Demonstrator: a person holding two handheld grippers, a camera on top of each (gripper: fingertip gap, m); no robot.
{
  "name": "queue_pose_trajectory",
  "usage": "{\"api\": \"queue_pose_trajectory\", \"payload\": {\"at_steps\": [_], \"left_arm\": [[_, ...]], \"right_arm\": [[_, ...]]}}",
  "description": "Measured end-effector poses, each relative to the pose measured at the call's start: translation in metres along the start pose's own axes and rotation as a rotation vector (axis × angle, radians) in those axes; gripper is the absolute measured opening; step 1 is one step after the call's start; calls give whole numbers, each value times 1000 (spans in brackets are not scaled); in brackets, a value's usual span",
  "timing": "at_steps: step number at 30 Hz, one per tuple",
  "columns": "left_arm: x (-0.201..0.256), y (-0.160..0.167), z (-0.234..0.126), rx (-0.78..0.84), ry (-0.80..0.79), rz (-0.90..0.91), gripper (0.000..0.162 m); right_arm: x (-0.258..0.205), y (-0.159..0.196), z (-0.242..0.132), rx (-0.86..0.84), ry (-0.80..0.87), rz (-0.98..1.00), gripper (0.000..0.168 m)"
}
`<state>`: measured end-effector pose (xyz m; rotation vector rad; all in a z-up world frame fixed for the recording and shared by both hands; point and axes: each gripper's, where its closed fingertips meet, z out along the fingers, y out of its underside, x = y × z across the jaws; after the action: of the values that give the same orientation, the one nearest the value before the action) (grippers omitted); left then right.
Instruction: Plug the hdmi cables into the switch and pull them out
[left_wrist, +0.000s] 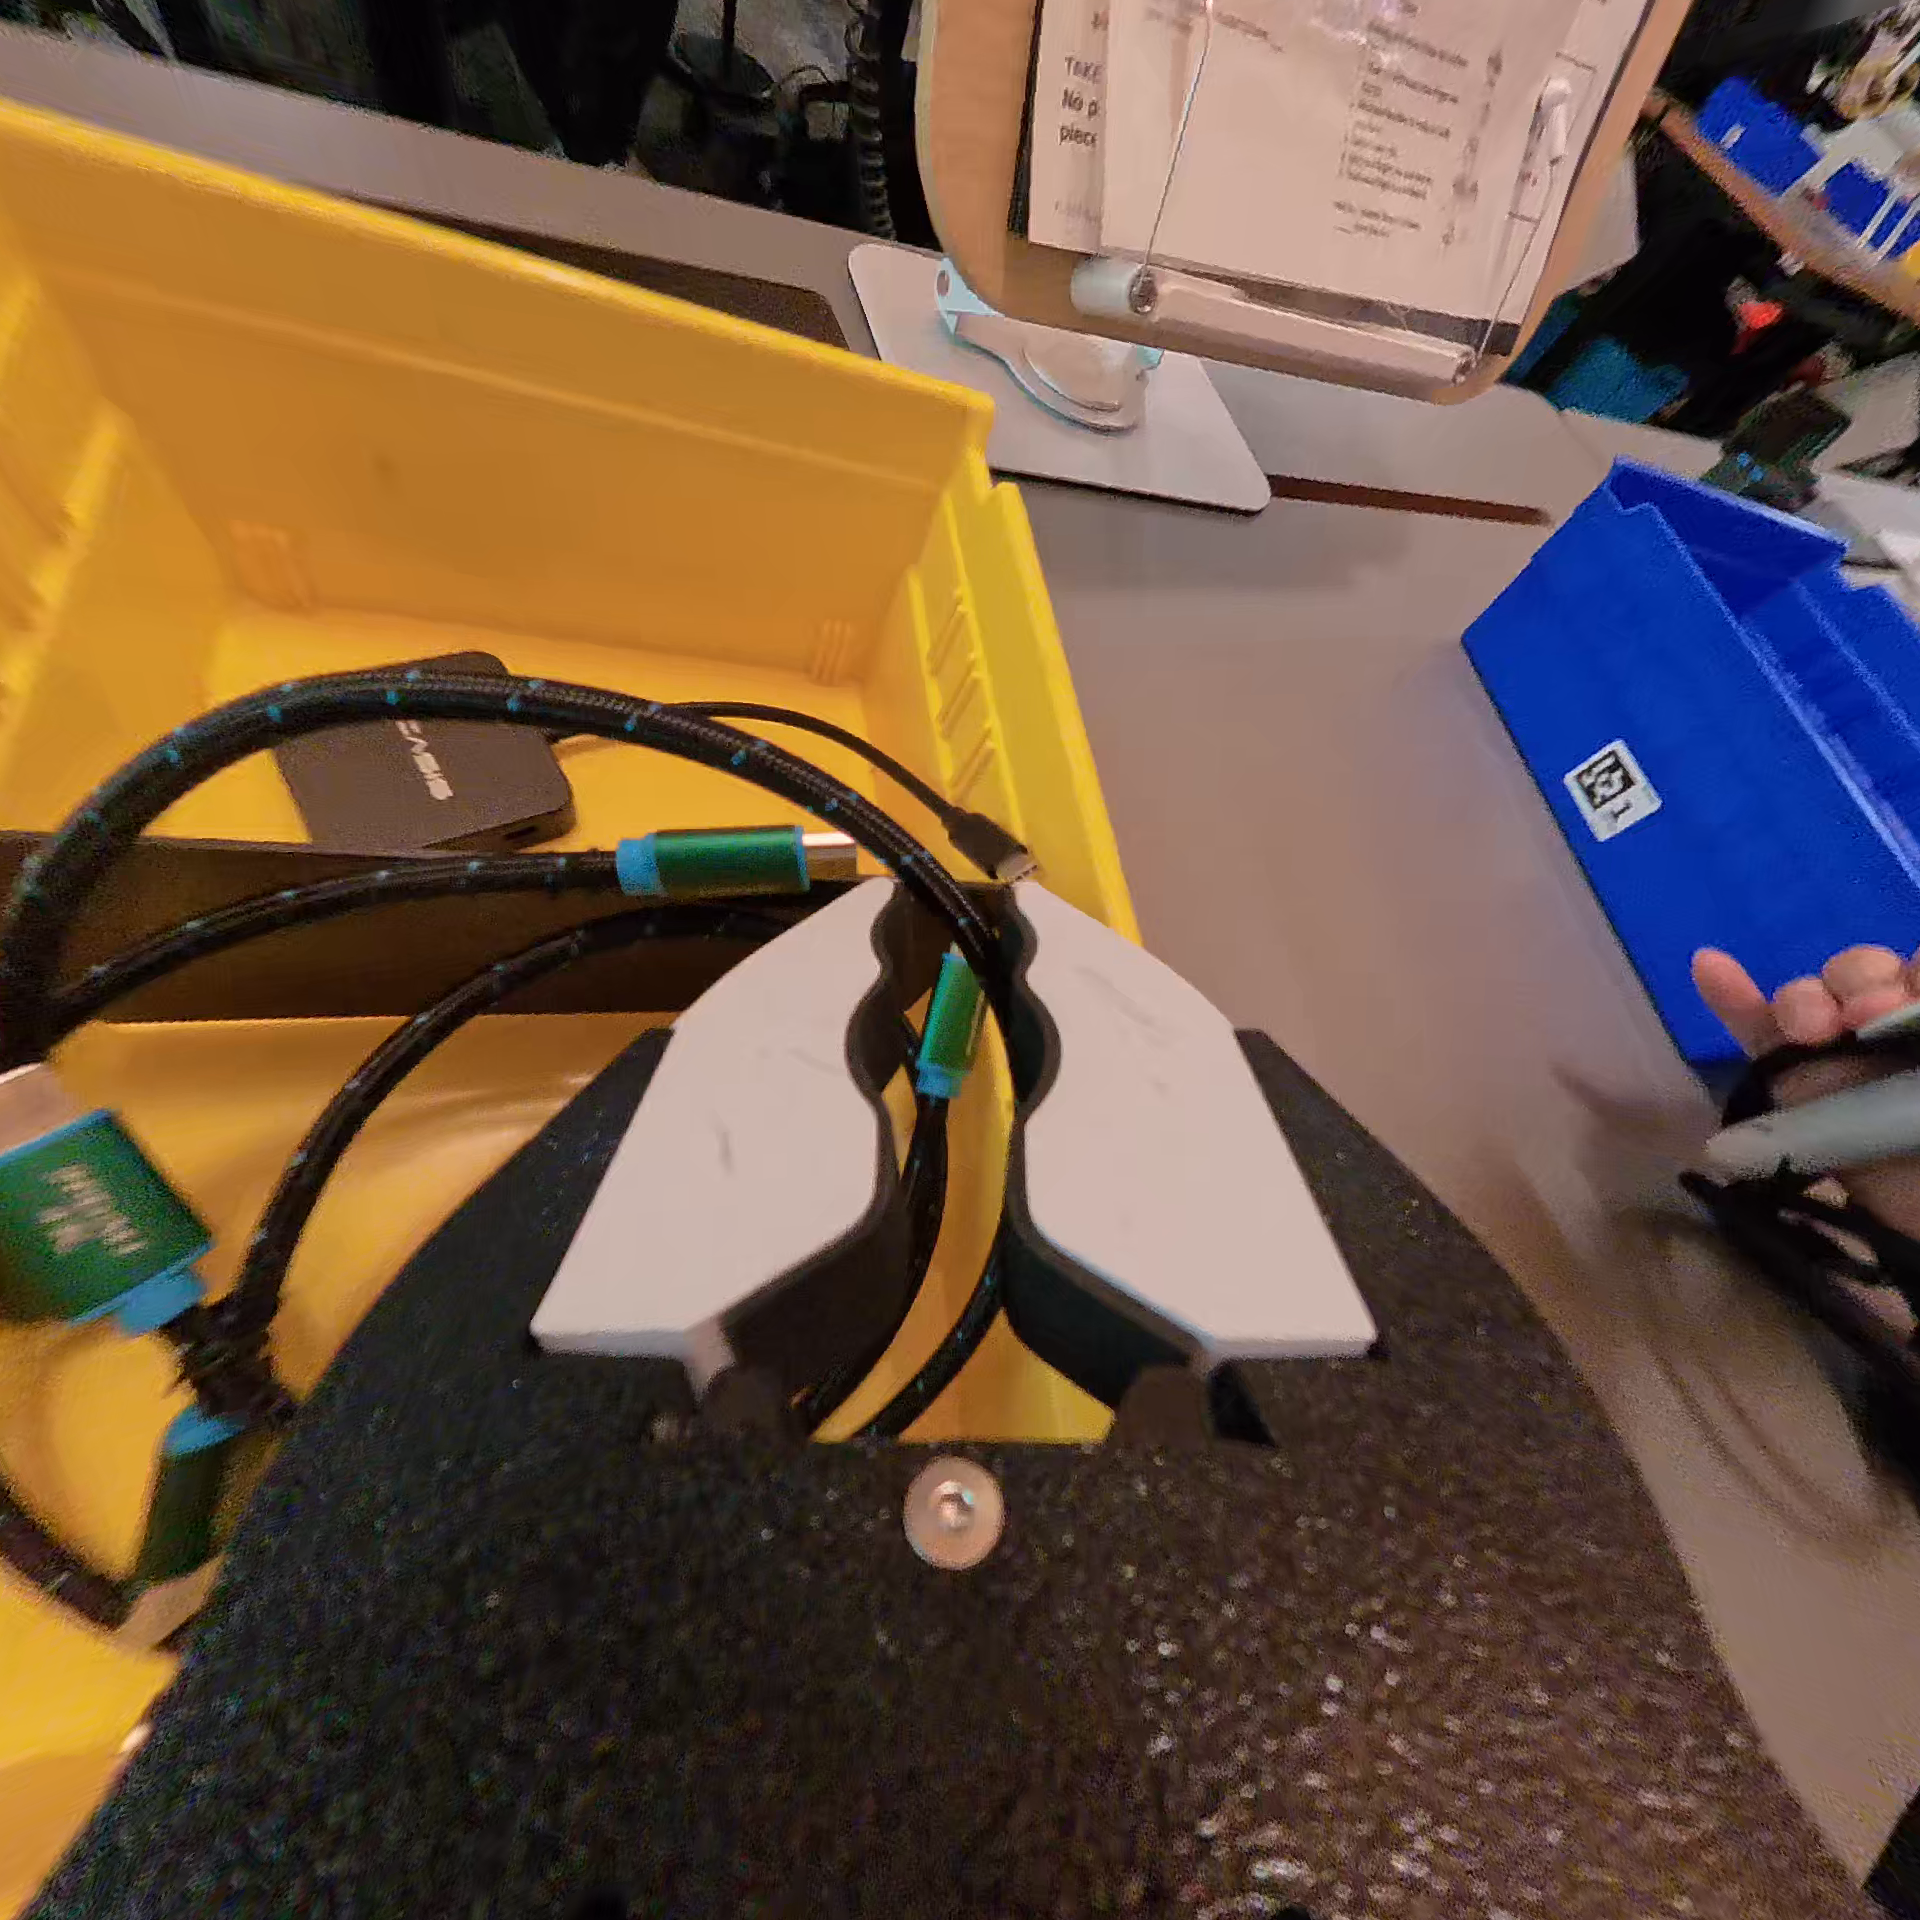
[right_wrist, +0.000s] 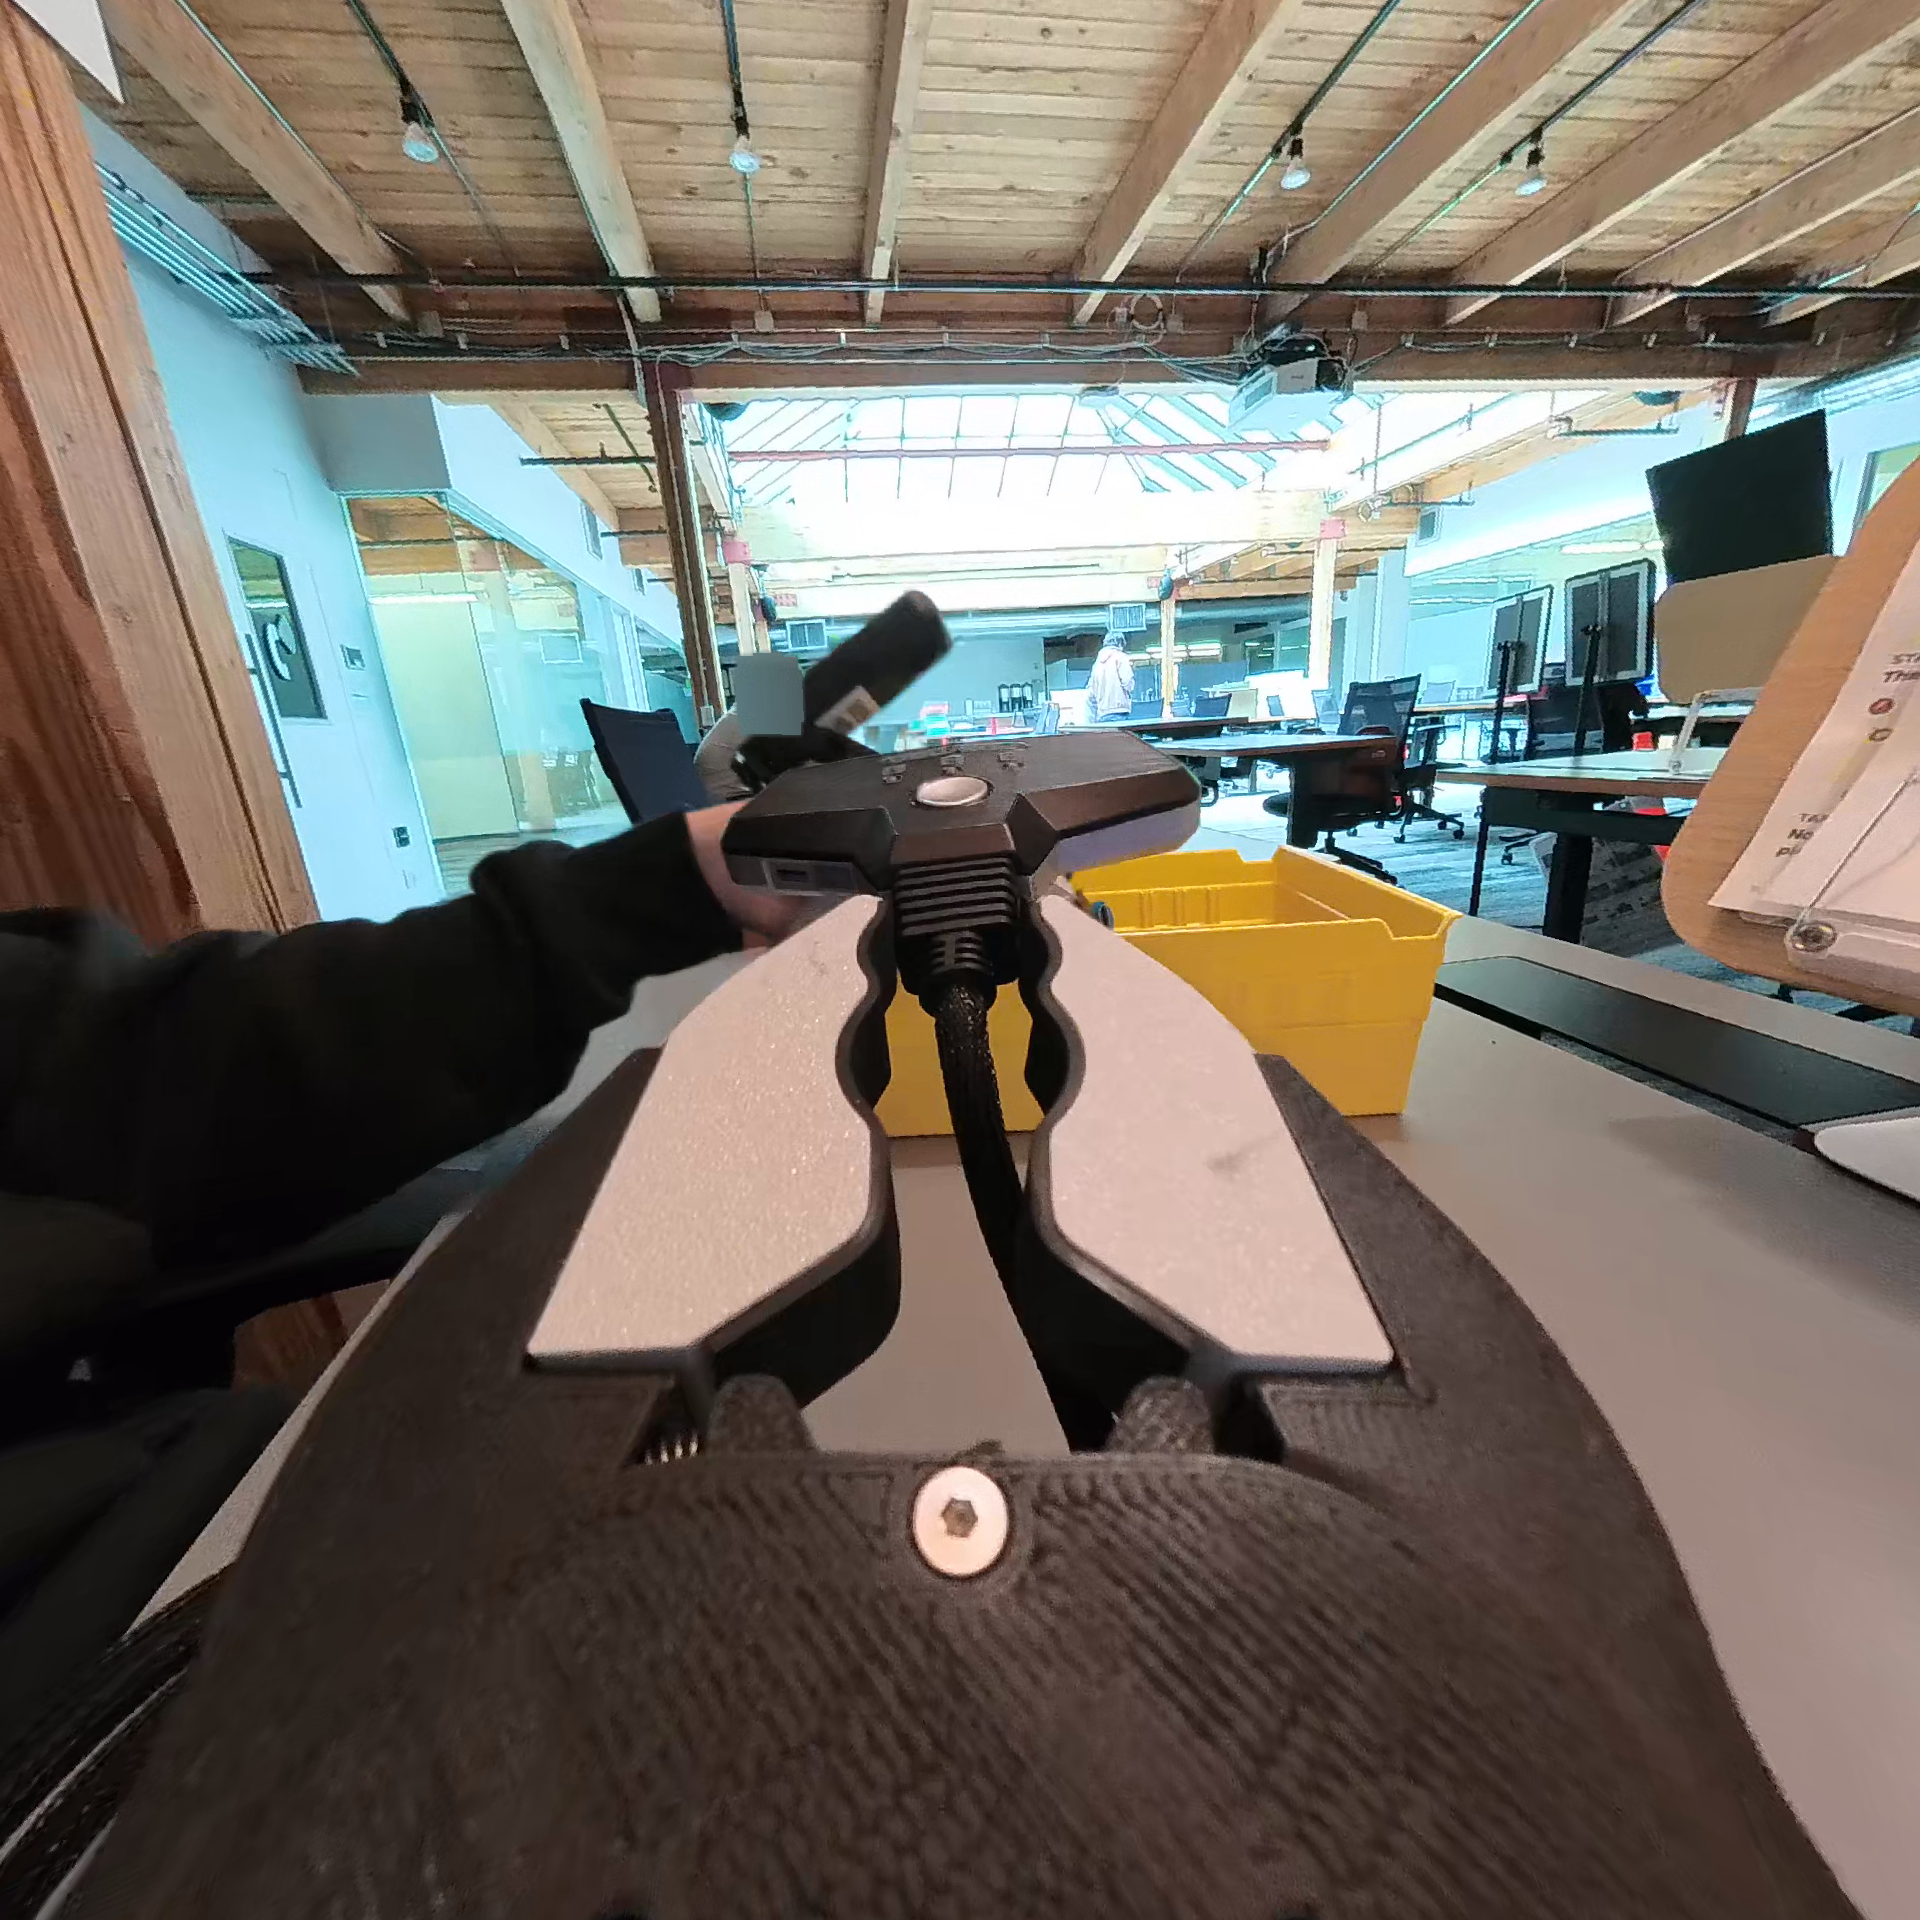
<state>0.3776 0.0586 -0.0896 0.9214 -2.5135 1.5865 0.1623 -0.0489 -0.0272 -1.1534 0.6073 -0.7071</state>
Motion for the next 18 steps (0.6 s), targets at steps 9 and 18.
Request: {"api": "queue_pose_trajectory", "payload": {"at_steps": [9,18], "left_arm": [[5,-49,-101,193,-62,79,16],[102,-68,-153,256,389,350,8]], "right_arm": [[2,0,-2,13,6,15,22],[3,-7,-6,52,6,12,22]]}}
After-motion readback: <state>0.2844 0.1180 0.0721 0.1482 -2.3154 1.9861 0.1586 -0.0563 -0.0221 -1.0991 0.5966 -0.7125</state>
